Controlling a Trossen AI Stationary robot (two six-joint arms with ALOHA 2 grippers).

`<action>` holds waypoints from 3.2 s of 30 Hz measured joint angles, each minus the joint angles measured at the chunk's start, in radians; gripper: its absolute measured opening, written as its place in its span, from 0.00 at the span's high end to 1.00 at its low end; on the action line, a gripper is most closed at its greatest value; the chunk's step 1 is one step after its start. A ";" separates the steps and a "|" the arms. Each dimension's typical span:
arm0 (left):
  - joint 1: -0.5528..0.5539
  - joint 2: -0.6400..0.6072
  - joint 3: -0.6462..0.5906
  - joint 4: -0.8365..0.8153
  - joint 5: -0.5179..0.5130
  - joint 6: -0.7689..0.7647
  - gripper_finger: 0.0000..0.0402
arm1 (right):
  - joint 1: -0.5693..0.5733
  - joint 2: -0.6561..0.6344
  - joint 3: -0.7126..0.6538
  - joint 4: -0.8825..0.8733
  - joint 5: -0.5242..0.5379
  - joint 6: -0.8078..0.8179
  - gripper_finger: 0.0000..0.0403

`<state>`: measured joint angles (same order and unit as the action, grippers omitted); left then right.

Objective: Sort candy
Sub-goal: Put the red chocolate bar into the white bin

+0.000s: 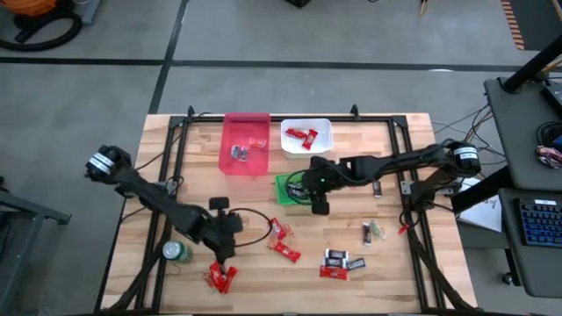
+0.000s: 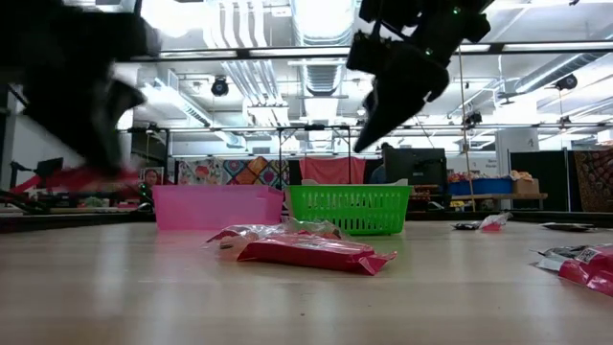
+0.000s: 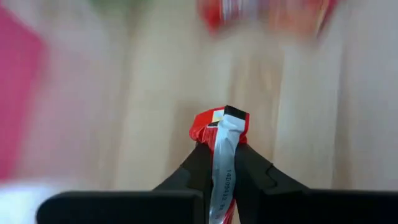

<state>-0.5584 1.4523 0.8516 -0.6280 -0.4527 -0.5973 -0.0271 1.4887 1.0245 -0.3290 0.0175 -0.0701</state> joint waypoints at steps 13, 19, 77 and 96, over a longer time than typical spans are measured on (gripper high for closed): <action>0.019 -0.211 -0.133 0.971 -0.135 0.818 0.96 | 0.088 0.002 -0.118 0.618 -0.104 -0.093 0.57; 0.055 -0.170 -0.283 1.423 -0.123 0.909 0.96 | 0.138 0.003 -0.132 0.796 -0.104 -0.124 0.57; 0.179 0.147 -0.157 1.783 -0.433 0.864 0.63 | 0.081 -0.004 -0.112 0.692 0.211 -0.176 0.90; 0.178 0.127 -0.159 1.683 -0.726 0.954 0.63 | -0.440 0.001 -0.106 0.294 0.271 0.234 0.87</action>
<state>-0.3805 1.5795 0.6928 1.0548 -1.1784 0.3569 -0.4675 1.4895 0.9184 -0.0350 0.2887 0.1641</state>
